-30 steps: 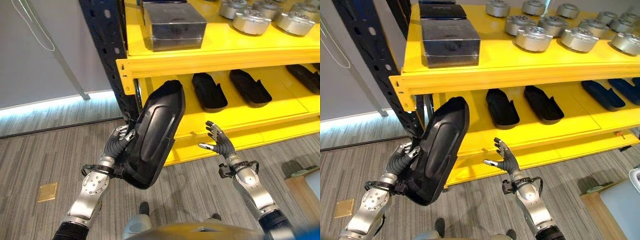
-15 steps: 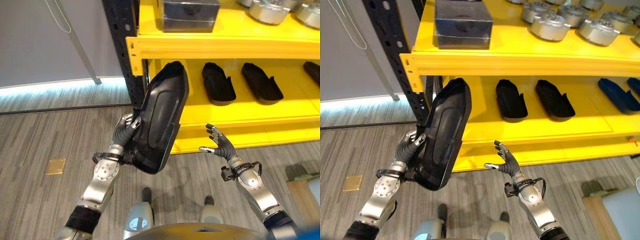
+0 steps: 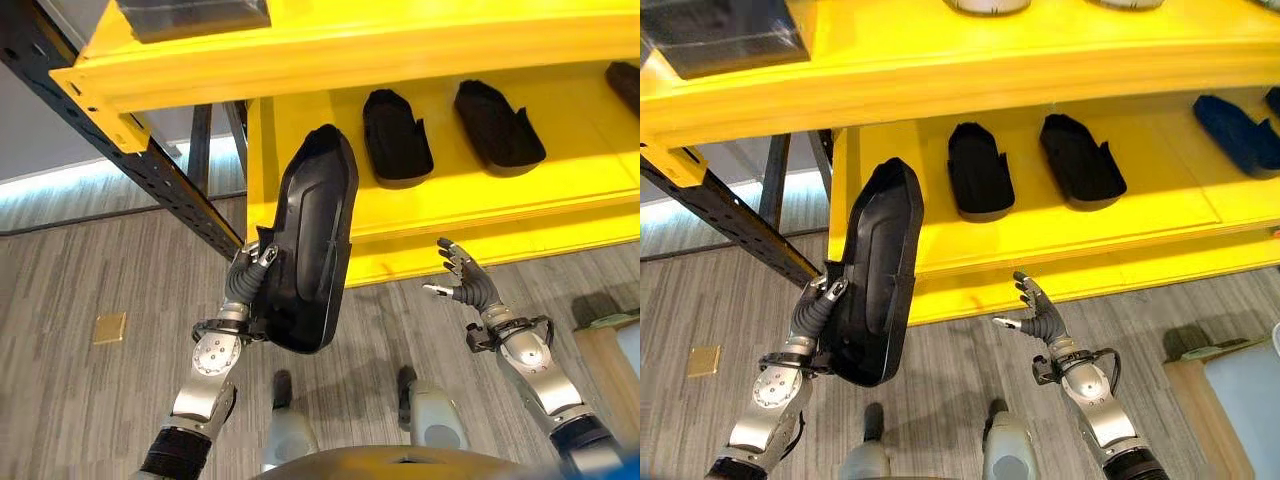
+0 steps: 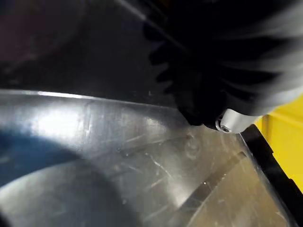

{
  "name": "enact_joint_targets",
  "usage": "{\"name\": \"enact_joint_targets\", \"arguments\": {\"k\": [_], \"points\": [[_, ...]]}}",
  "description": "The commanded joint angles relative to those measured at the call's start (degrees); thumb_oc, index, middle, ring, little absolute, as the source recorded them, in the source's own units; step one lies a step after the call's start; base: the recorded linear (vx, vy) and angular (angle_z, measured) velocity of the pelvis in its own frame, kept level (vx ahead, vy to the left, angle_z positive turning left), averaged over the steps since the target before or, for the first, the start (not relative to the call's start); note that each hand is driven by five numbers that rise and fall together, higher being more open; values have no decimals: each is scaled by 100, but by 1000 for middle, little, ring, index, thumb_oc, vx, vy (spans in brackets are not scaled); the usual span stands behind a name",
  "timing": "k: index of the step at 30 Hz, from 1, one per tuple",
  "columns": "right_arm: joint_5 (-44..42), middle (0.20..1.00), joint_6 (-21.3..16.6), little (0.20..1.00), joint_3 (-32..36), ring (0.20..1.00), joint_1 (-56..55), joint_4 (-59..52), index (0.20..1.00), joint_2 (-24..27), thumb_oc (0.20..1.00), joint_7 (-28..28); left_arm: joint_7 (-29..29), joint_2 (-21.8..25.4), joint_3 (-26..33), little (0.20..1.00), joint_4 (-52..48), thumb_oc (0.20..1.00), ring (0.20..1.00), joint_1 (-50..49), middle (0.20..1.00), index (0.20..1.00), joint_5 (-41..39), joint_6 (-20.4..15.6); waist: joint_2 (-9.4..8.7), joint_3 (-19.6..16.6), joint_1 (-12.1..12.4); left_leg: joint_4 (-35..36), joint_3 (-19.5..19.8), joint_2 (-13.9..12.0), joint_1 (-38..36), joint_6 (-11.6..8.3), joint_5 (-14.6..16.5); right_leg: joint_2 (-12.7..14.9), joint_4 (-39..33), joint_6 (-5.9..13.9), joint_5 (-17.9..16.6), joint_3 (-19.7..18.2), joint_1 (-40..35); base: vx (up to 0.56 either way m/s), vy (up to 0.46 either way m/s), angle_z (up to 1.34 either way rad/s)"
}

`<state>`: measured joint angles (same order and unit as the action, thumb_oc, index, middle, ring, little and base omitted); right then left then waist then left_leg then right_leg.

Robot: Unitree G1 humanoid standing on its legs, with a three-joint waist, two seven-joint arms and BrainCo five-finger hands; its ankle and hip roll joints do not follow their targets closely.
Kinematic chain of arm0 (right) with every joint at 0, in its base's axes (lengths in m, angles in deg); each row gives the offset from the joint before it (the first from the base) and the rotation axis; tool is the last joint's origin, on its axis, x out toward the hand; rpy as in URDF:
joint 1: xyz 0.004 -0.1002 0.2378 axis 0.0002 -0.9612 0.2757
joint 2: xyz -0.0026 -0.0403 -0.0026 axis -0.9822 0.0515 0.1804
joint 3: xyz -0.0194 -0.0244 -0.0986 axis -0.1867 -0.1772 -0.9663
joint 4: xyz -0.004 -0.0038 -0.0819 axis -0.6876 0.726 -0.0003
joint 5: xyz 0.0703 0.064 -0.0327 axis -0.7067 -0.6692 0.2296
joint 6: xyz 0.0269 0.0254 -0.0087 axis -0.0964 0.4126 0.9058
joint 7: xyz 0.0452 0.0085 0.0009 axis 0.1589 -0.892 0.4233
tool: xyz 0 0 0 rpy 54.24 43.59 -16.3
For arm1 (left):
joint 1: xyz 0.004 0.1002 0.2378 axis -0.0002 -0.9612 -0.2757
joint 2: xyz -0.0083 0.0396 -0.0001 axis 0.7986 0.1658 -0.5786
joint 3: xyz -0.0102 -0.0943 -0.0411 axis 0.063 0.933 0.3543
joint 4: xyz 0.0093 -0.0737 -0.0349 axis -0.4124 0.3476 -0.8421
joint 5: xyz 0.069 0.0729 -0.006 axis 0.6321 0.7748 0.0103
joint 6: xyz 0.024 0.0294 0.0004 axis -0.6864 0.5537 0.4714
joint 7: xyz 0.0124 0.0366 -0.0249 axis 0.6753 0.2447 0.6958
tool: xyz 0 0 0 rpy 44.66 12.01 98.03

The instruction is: Move parts from the plastic box to the shelf.

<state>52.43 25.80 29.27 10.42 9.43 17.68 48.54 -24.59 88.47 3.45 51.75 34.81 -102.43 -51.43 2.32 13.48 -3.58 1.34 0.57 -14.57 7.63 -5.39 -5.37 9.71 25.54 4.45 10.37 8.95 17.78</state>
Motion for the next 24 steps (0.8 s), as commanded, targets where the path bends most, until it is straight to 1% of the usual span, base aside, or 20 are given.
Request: {"name": "enact_joint_targets", "arguments": {"k": [1,2,3,4,5,6,7,8,10,11,13,14,15,16,18,19,22,24], "points": [[70,1000,-413,1000,167,1000,158,-391,1000,-121,1000,-148,222,90,136,200,-637,200,200,732,200,200,-283,-594,-309,66,-98,-609,-359,-304,-198,-354,489,791,-836,518,-871,-22,-431,-48,36,41],[71,1000,-412,1000,170,1000,162,-391,1000,-120,1000,-149,224,89,134,200,-632,200,200,741,200,200,-281,-596,-309,67,-95,-620,-359,-301,-188,-352,493,794,-834,519,-872,-26,-423,-49,38,33],[98,1000,-417,1000,158,1000,165,-398,1000,-117,1000,-174,343,76,143,200,-660,200,200,900,200,200,-274,-633,-312,110,-116,-675,-389,-298,-143,-359,499,821,-793,524,-893,-42,-348,-32,61,25],[108,1000,-419,1000,152,1000,183,-416,1000,-146,1000,-203,500,54,163,200,-633,200,200,1140,200,200,-255,-664,-295,131,-155,-694,-431,-282,-122,-342,576,853,-730,550,-920,-124,-210,-31,61,0],[108,1000,-418,1000,155,1000,187,-416,1000,-146,1000,-203,503,53,160,200,-625,200,200,1151,200,200,-253,-668,-299,128,-143,-700,-442,-278,-116,-340,580,856,-718,552,-917,-139,-190,-49,88,-3],[95,1000,-409,1000,108,1000,232,-441,1000,-173,1000,-247,734,44,113,200,-504,200,200,1551,200,200,-190,-698,-320,227,-186,-779,-442,-217,-36,-327,664,926,-679,588,-975,-225,-65,-66,75,-9],[74,1000,-404,1000,78,1000,243,-443,1000,-189,1000,-248,819,35,100,200,-417,200,200,1782,200,200,-212,-712,-332,280,-227,-814,-448,-192,22,-330,694,966,-682,598,-997,-252,-12,-67,76,-14],[73,1000,-404,1000,82,1000,254,-440,1000,-190,1000,-248,822,35,97,200,-399,200,200,1804,200,200,-212,-720,-336,285,-227,-826,-446,-186,35,-327,698,972,-677,601,-997,-254,-3,-40,53,-13],[66,1000,-397,1000,15,1000,335,-470,1000,-193,1000,-278,1072,65,30,200,-95,200,200,2309,200,200,-150,-735,-368,370,-292,-925,-452,-140,166,-330,750,1011,-673,613,-1025,-308,131,-63,64,-3],[46,1000,-388,1000,-102,1000,439,-505,1000,-203,1000,-280,1304,79,-14,200,245,200,200,2815,200,200,-245,-774,-410,452,-362,-998,-460,-110,280,-328,785,1021,-661,629,-1079,-404,285,-71,75,-1],[52,1000,-364,1000,-221,1000,470,-508,1000,-210,1000,-275,1559,67,-51,200,635,200,200,3258,200,200,-308,-758,-432,490,-424,-1027,-460,-100,334,-340,797,1027,-687,632,-1102,-432,347,-38,49,-11],[31,1000,-351,1000,-320,1000,456,-597,1000,-190,1000,-239,1831,87,-52,200,959,200,200,3780,200,200,-366,-775,-455,565,-518,-1068,-452,-114,418,-352,798,1018,-703,641,-1141,-447,441,-25,20,-10],[30,1000,-350,1000,-315,1000,462,-598,1000,-189,1000,-238,1835,87,-56,200,972,200,200,3797,200,200,-366,-780,-454,569,-518,-1072,-449,-114,425,-352,798,1018,-702,641,-1142,-446,445,-45,3,-7],[36,1000,-340,1000,-361,1000,425,-620,1000,-152,1000,-203,2147,268,29,200,1143,200,200,4380,200,200,-340,-792,-478,635,-604,-1059,-429,-140,498,-369,779,993,-729,664,-1179,-444,563,-26,-16,-3],[65,1000,-329,1000,-354,1000,377,-612,1000,-133,1000,-184,2246,332,120,200,1202,200,200,4571,200,200,-491,-834,-497,652,-636,-1031,-436,-154,522,-379,763,980,-748,683,-1203,-456,625,-14,-14,-8],[61,1000,-338,1000,-343,1000,308,-642,1000,-105,1000,-147,2398,525,152,200,1416,200,200,4902,200,200,-409,-817,-512,659,-674,-1011,-457,-170,537,-404,748,975,-760,702,-1205,-472,660,0,-9,-7],[53,1000,-349,1000,-326,1000,199,-691,1000,-10,1000,-100,2507,767,136,200,1844,200,200,5342,200,200,-608,-836,-519,669,-741,-1028,-467,-183,592,-429,736,961,-752,709,-1203,-486,737,0,-1,-1],[58,1000,-357,1000,-299,1000,162,-720,1000,46,1000,-74,2585,1061,72,200,2135,200,200,5675,200,200,-660,-798,-515,687,-784,-1062,-453,-193,642,-450,738,944,-731,721,-1201,-496,789,0,0,0]]}}
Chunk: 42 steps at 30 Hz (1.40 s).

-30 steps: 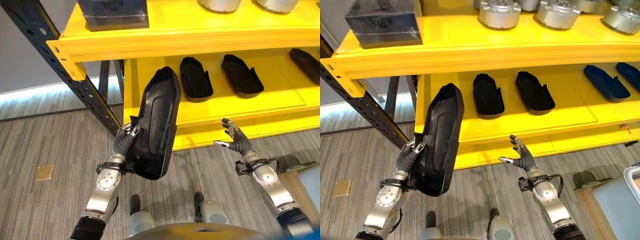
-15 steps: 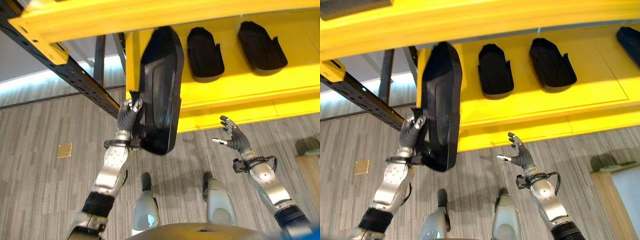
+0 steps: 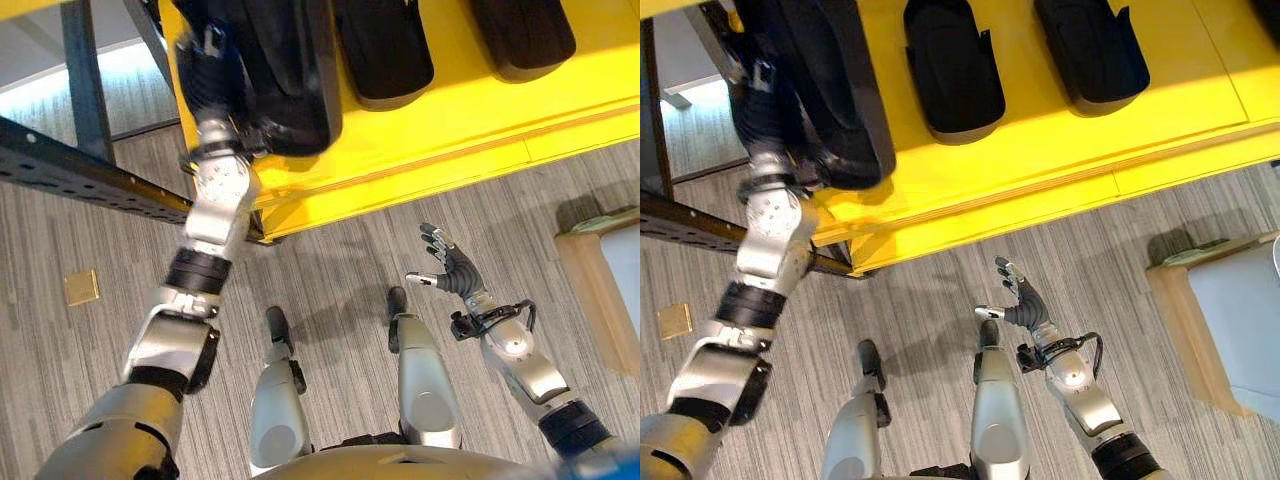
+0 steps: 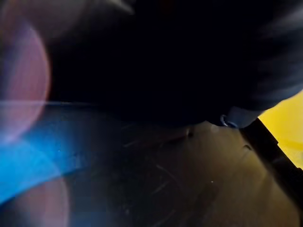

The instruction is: Move parts from the plastic box to the shelf.

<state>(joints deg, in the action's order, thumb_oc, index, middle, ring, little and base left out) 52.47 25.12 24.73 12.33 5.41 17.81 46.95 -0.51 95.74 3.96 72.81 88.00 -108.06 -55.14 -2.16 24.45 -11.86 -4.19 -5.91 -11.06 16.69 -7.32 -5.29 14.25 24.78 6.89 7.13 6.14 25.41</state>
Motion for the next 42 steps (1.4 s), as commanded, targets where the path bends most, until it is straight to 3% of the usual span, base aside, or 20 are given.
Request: {"name": "enact_joint_targets", "arguments": {"k": [1,8,13,22,27,32,33,35,41,42], "points": [[59,1000,-290,1000,172,1000,-76,-327,1000,71,1000,99,189,461,36,200,186,200,200,478,200,200,-169,-420,-64,-401,27,-531,205,-557,-238,-263,731,482,-642,481,-876,-225,44,0,0,0],[-127,1000,-271,1000,258,1000,-408,-379,1000,224,1000,258,3,1185,-300,200,1360,200,200,1246,200,200,-652,-240,-27,-337,-56,-760,289,-573,23,-329,761,463,-545,517,-835,-199,160,-4,-2,1],[-214,1000,-255,1000,262,1000,-478,-394,1000,298,1000,322,-251,1415,-561,200,2262,200,200,1638,200,200,-925,-21,-32,-320,-94,-847,320,-589,161,-352,760,452,-515,521,-833,-189,238,-10,-12,3],[-356,1000,-214,1000,249,1000,-551,-395,1000,385,1000,309,-641,1198,-564,200,3238,200,200,1690,200,200,-1487,254,-99,-253,-106,-1013,424,-591,540,-386,746,394,-453,469,-831,-202,463,-4,-3,2],[-364,1000,-161,1000,203,1000,-494,-455,1000,426,1000,270,-758,725,-233,200,3469,200,200,1428,200,200,-1986,356,-138,-188,-110,-1064,439,-589,667,-397,753,374,-397,446,-825,-218,592,-4,1,1],[-384,1000,-150,1000,204,1000,-484,-486,1000,430,1000,227,-762,535,40,200,3510,200,200,1274,200,200,-2379,331,-163,-162,-106,-1091,439,-597,722,-400,757,368,-401,435,-837,-224,642,17,0,0],[-384,1000,-110,1000,175,1000,-489,-491,1000,446,1000,220,-792,445,190,200,3553,200,200,1172,200,200,-2582,383,-158,-176,-82,-1113,453,-624,686,-428,909,345,-363,476,-696,-246,597,0,0,0],[-384,1000,-111,1000,185,1000,-501,-499,1000,458,1000,227,-780,449,193,200,3538,200,200,1169,200,200,-2527,401,-182,-153,-82,-1121,446,-600,759,-407,771,361,-402,427,-836,-247,654,-42,0,-5],[-417,1000,-107,1000,217,1000,-538,-591,1000,620,1000,319,-756,655,241,200,3768,200,200,1120,200,200,-2246,509,-152,-156,-50,-1206,483,-619,811,-444,920,337,-345,451,-690,-261,656,30,8,-5],[-413,1000,-109,1000,225,1000,-548,-598,1000,629,1000,325,-742,679,247,200,3769,200,200,1125,200,200,-2215,509,-178,-131,-47,-1217,476,-595,890,-422,780,353,-381,402,-828,-256,706,7,2,-6]]}}
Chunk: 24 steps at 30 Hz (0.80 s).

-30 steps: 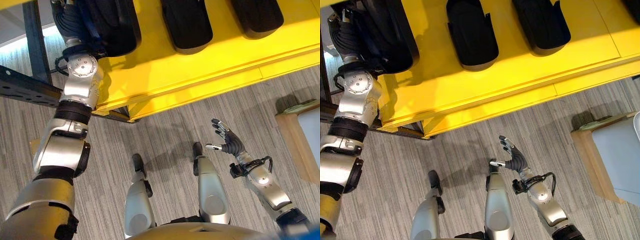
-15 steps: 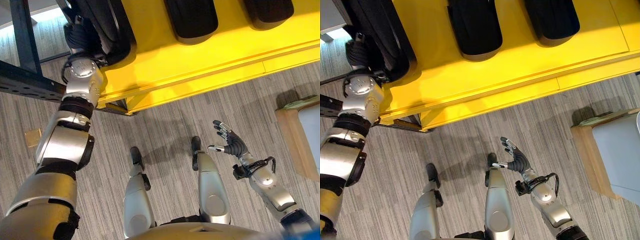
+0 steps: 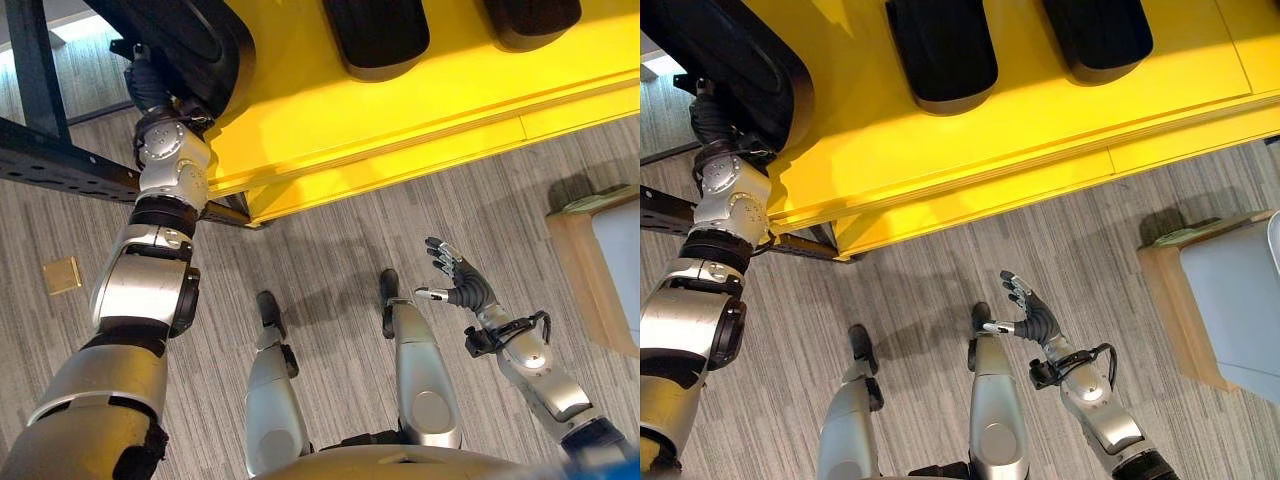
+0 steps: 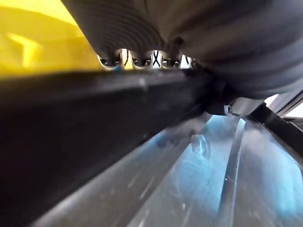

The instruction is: Move parts from the plastic box to the shelf.

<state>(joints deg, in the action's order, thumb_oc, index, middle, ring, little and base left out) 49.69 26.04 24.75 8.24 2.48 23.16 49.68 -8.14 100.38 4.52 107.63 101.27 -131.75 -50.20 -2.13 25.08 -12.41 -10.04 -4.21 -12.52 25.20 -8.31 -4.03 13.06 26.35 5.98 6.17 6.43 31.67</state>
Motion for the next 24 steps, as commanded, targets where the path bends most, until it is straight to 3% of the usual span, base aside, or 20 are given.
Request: {"name": "enact_joint_targets", "arguments": {"k": [1,4,5,7,8,11,24], "points": [[-146,1000,-199,1000,229,1000,-152,-308,1000,105,1000,67,10,253,167,200,317,200,200,-205,200,200,250,53,-156,-223,14,-647,319,-472,-17,-344,798,458,-492,537,-589,-293,31,0,0,0],[-149,1000,-201,1000,251,1000,-175,-305,1000,134,1000,98,11,341,122,200,381,200,200,-203,200,200,400,107,-151,-223,30,-659,323,-454,-9,-344,805,458,-490,538,-584,-291,14,6,8,-1],[-170,1000,-215,1000,288,1000,-204,-331,1000,162,1000,148,-24,492,50,200,514,200,200,-187,200,200,683,214,-171,-204,33,-672,310,-430,64,-326,667,477,-536,497,-726,-279,52,0,0,0],[-183,1000,-214,1000,309,1000,-215,-332,1000,187,1000,163,-63,559,-4,200,578,200,200,-172,200,200,802,268,-147,-230,36,-683,319,-451,-2,-350,810,466,-489,545,-587,-285,2,0,0,0],[-195,1000,-217,1000,355,1000,-244,-337,1000,216,1000,217,-142,768,-139,200,729,200,200,-133,200,200,1226,408,-164,-218,38,-682,316,-424,77,-327,657,484,-556,507,-741,-279,42,-75,8,0],[-242,1000,-213,1000,395,1000,-274,-339,1000,256,1000,317,-217,1020,-354,200,842,200,200,-53,200,200,1748,563,-146,-215,60,-694,313,-420,84,-329,662,488,-572,510,-752,-288,20,-25,3,0],[-297,1000,-195,1000,480,1000,-349,-336,1000,331,1000,518,-320,1426,-666,200,1007,200,200,74,200,200,2531,734,-112,-230,116,-738,333,-407,130,-325,663,512,-590,513,-745,-287,-29,0,0,0]]}}
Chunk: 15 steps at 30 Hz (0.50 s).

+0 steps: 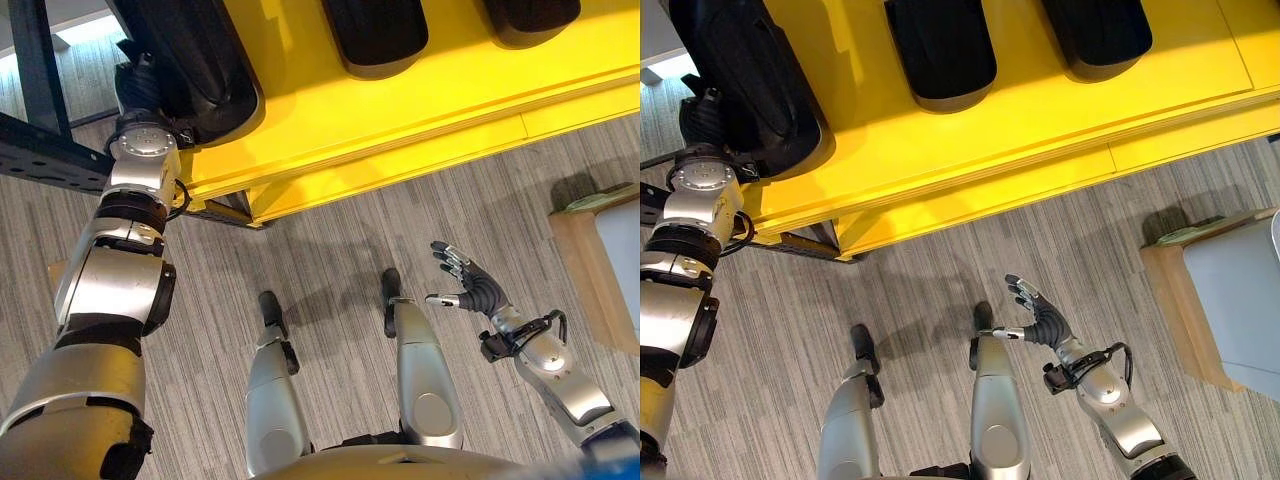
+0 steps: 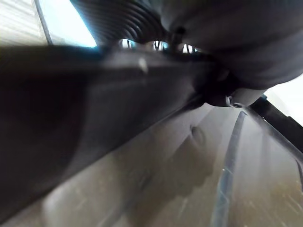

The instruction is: Move parts from the plastic box to the shelf.

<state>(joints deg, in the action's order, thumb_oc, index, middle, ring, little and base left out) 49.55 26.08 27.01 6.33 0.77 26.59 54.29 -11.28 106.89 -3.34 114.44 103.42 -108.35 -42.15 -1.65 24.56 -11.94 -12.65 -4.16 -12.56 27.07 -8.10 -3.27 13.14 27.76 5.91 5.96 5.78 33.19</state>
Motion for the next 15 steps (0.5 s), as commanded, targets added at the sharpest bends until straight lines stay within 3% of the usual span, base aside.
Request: {"name": "enact_joint_targets", "arguments": {"k": [1,8,9,10,11,12,15], "points": [[-278,1000,-205,1000,260,1000,-167,-168,1000,-11,1000,58,14,768,105,200,308,200,200,-125,200,200,226,-67,-164,-175,68,-487,326,-402,-51,-344,588,505,-730,521,-727,-222,-177,0,0,0],[-312,1000,-211,1000,270,1000,-180,-166,1000,4,1000,67,9,709,38,200,318,200,200,-26,200,200,212,-91,-163,-184,55,-524,330,-404,-10,-346,599,496,-721,527,-733,-250,-136,13,0,0],[-322,1000,-202,1000,258,1000,-192,-162,1000,26,1000,83,-18,721,46,200,403,200,200,-11,200,200,197,-73,-140,-208,54,-543,329,-438,-77,-380,755,473,-667,573,-581,-254,-185,0,0,0],[-315,1000,-198,1000,266,1000,-197,-170,1000,42,1000,84,3,715,55,200,402,200,200,27,200,200,162,-72,-158,-201,49,-529,320,-410,-5,-356,605,484,-717,531,-726,-260,-130,0,0,0],[-306,1000,-190,1000,269,1000,-199,-171,1000,53,1000,82,2,706,32,536,377,536,536,58,536,536,160,-67,-154,-204,51,-534,322,-413,0,-358,604,483,-717,532,-725,-261,-134,-82,-2,-1],[-306,1000,-190,1000,271,1000,-199,-171,1000,52,1000,82,2,705,31,1000,377,1000,1000,60,1000,1000,159,-66,-154,-204,52,-535,322,-413,0,-358,604,483,-717,532,-725,-261,-134,0,0,0],[-348,1000,-184,1000,239,1000,-196,-124,1000,20,1000,79,-10,683,116,1000,379,1000,1000,115,1000,1000,-156,-136,-148,-217,59,-566,344,-426,35,-364,605,479,-689,528,-700,-251,-126,0,0,0]]}}
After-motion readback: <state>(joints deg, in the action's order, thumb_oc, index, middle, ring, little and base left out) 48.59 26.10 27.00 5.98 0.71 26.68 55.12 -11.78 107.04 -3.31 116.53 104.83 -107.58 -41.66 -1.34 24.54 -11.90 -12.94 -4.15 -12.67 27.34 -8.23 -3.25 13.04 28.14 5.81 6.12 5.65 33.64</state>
